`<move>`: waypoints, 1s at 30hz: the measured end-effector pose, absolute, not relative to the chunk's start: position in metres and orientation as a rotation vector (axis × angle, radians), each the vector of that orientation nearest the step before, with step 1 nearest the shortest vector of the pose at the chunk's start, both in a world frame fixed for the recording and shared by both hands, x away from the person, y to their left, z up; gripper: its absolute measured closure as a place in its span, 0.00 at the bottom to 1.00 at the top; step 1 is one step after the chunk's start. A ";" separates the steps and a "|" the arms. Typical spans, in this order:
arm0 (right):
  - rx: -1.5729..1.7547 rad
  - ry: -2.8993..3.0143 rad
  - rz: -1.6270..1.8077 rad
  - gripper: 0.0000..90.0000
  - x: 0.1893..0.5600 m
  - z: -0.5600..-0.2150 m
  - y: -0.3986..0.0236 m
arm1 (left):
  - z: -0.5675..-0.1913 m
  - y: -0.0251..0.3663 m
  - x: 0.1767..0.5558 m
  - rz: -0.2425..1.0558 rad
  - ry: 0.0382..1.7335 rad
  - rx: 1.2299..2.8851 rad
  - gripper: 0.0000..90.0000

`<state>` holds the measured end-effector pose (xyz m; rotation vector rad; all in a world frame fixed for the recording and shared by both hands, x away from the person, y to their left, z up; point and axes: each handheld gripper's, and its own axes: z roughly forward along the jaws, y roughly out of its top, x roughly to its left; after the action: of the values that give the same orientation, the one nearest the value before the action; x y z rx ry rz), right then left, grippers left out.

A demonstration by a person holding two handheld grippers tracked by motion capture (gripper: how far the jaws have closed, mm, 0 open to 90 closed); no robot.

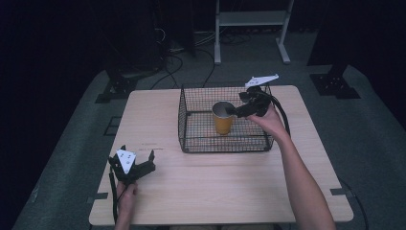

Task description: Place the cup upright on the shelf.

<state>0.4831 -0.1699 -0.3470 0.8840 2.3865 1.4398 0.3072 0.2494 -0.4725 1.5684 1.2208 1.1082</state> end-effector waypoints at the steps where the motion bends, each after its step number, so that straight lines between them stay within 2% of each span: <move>1: 0.882 2.385 1.438 0.01 0.482 -0.346 -0.170 | -0.473 0.249 0.307 1.109 1.221 1.569 0.00; 30: 0.797 2.417 1.480 0.01 0.437 -0.327 -0.183 | -0.473 0.249 0.307 1.113 1.218 1.572 0.00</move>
<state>0.4367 -0.1831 -0.3266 0.7965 2.4166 1.4795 0.3072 0.2487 -0.4727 1.5719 1.2178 1.1128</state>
